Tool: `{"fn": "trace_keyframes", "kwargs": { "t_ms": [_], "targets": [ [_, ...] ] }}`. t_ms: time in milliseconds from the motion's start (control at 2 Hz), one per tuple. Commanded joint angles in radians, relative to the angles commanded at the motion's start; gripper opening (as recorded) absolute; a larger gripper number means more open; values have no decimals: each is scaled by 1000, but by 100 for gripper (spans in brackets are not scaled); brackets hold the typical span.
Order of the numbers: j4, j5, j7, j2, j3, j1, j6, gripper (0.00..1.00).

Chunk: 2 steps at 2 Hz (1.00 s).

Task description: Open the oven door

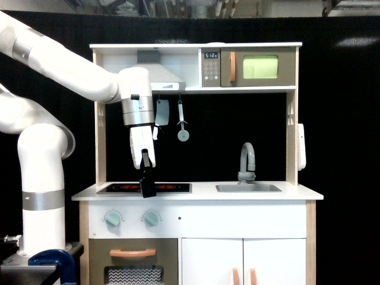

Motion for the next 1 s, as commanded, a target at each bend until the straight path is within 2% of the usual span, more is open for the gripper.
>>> {"fn": "trace_keyframes", "kwargs": {
  "t_ms": [500, 1000],
  "targets": [
    [141, 49, -238, 67, -72, 163, -27, 100],
    [387, 235, -863, 331, -496, 417, -28, 100]
  ]
}}
